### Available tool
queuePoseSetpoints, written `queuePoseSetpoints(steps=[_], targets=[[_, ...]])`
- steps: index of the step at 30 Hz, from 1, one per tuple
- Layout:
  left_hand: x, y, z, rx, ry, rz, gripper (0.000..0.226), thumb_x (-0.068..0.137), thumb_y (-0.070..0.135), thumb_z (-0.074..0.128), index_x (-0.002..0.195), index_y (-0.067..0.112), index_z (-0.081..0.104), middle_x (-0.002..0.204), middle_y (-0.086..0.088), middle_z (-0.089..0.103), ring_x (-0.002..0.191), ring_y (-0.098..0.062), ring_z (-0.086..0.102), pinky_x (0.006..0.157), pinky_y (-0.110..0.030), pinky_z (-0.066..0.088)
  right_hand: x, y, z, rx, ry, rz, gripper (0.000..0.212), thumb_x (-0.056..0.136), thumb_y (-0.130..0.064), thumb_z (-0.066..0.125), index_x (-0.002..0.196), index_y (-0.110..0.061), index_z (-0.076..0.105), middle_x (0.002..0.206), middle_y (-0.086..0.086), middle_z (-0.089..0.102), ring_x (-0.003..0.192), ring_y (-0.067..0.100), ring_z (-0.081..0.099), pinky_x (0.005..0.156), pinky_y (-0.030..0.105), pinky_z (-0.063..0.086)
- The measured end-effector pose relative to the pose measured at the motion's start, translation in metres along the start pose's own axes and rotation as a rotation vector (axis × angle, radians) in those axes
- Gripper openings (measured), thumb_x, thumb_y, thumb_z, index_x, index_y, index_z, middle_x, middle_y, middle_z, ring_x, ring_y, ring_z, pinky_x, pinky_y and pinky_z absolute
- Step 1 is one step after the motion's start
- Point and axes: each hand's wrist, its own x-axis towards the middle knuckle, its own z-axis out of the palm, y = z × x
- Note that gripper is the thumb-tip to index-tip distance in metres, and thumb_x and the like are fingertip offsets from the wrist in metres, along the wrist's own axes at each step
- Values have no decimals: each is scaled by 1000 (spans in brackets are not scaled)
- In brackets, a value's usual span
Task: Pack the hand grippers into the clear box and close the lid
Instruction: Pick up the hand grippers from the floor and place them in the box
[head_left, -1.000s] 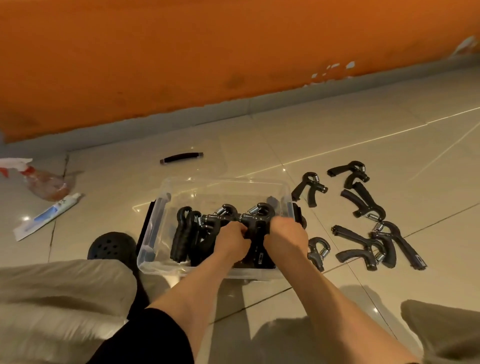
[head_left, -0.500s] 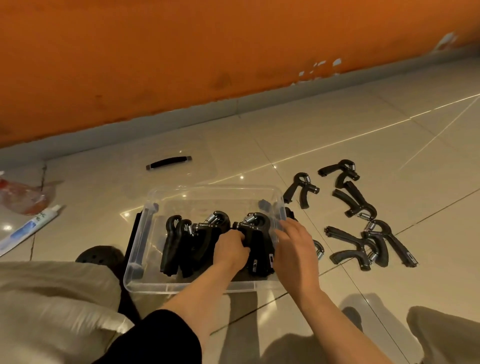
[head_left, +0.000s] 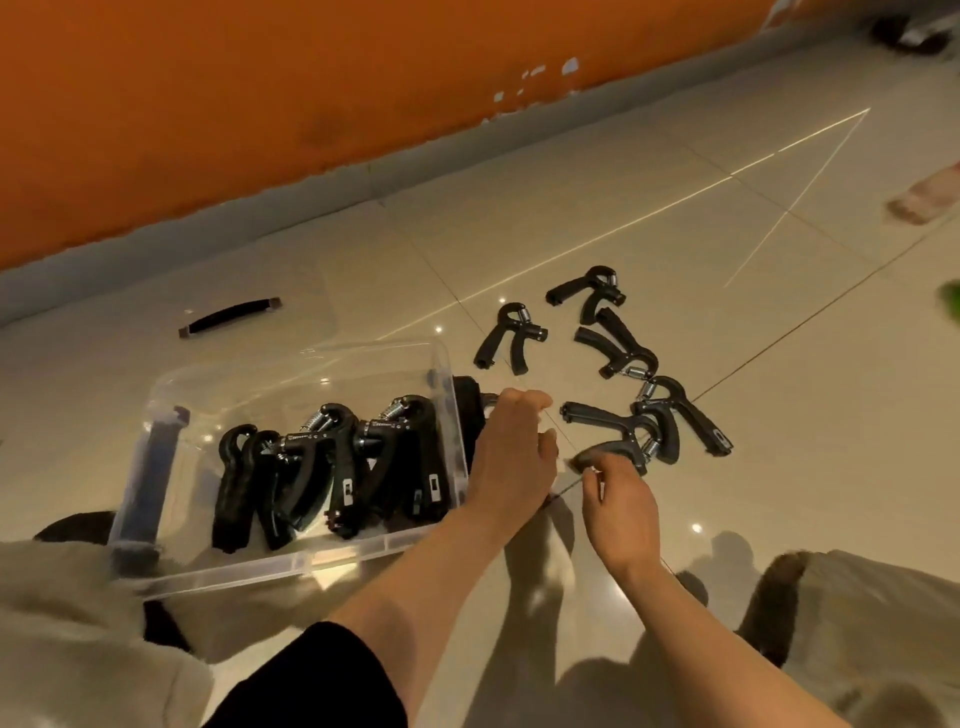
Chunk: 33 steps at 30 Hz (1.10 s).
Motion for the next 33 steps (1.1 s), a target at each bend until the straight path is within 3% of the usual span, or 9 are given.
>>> queuePoseSetpoints(steps=[3, 8, 12, 15, 18, 22, 28, 33], targets=[[1, 9, 38, 7, -133, -77, 32, 93, 12, 52, 125, 16, 50, 124, -2, 48, 109, -14, 54, 96, -27, 47, 10, 34, -17, 4, -3, 74, 23, 95, -15, 47, 113, -12, 62, 115, 10, 62, 100, 24, 59, 82, 31, 45], [10, 20, 104, 193, -302, -116, 30, 95, 21, 50, 125, 18, 49, 121, -3, 51, 110, -18, 54, 90, -31, 50, 31, 83, -39, 40, -88, 157, 38, 90, -6, 54, 128, -8, 54, 131, 12, 56, 119, 28, 53, 97, 32, 41], [28, 24, 145, 386, -342, -42, 28, 97, 23, 46, 123, 15, 51, 118, -5, 54, 106, -22, 54, 81, -33, 47, 50, 111, -43, 97, -159, 183, 42, 94, -14, 50, 136, -13, 48, 140, 9, 48, 128, 24, 44, 103, 33, 36], [43, 19, 167, 499, -337, -55, 30, 97, 22, 47, 125, 15, 49, 122, -6, 54, 110, -24, 52, 85, -35, 45, 62, 126, -40, 117, -210, 163, 38, 93, -10, 50, 131, -11, 50, 137, 10, 48, 124, 26, 44, 98, 31, 36], [56, 11, 187, 589, -367, -120, 39, 95, 23, 52, 132, 16, 44, 130, -7, 50, 118, -26, 47, 92, -36, 43, 75, 137, -38, 106, -243, 155, 46, 90, -10, 53, 135, -11, 46, 141, 8, 43, 128, 24, 40, 103, 31, 33], [63, 2, 201, 646, -411, -244, 36, 91, 20, 58, 125, 16, 48, 126, -7, 50, 116, -26, 49, 85, -36, 47, 89, 143, -35, 142, -258, 174, 47, 90, -11, 51, 137, -13, 45, 140, 6, 42, 126, 22, 41, 101, 29, 36], [63, -3, 198, 612, -479, -295, 31, 90, 9, 55, 119, 13, 46, 118, -10, 53, 107, -28, 56, 80, -37, 49, 100, 139, -40, 161, -271, 201, 27, 91, -10, 49, 116, -11, 57, 118, 8, 54, 96, 19, 52, 78, 23, 38], [58, 7, 188, 580, -468, -289, 46, 92, 20, 56, 132, 10, 37, 126, -14, 48, 116, -30, 49, 89, -38, 45, 95, 134, -50, 180, -249, 203, 27, 91, -11, 50, 116, -10, 58, 118, 7, 57, 99, 19, 53, 79, 25, 38]])
